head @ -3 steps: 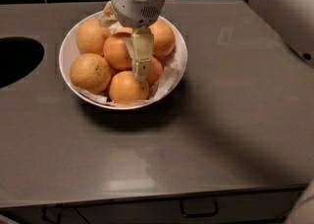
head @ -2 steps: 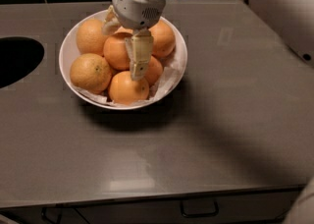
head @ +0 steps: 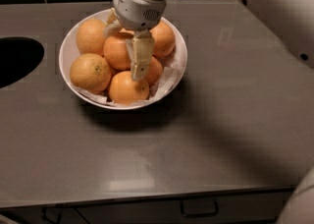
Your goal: Pick orange from white bowl
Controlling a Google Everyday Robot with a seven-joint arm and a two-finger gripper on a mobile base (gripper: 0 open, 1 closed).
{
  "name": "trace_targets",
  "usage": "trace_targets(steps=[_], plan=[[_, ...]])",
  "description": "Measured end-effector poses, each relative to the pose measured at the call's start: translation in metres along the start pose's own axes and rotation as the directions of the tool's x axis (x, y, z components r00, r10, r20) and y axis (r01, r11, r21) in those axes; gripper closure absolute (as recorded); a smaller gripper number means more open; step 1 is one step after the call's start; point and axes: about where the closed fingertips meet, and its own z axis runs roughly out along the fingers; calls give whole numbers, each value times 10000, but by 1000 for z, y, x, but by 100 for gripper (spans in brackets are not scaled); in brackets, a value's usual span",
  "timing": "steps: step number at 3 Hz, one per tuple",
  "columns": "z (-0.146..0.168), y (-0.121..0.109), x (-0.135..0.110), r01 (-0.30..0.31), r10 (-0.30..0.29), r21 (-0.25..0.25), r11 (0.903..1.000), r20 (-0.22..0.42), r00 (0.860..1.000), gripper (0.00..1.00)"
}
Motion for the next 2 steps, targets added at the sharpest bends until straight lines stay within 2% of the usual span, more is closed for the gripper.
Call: trace_targets(steps=[2], plan=[[1,0,4,-17,16,-109,9999,-82,10000,21]])
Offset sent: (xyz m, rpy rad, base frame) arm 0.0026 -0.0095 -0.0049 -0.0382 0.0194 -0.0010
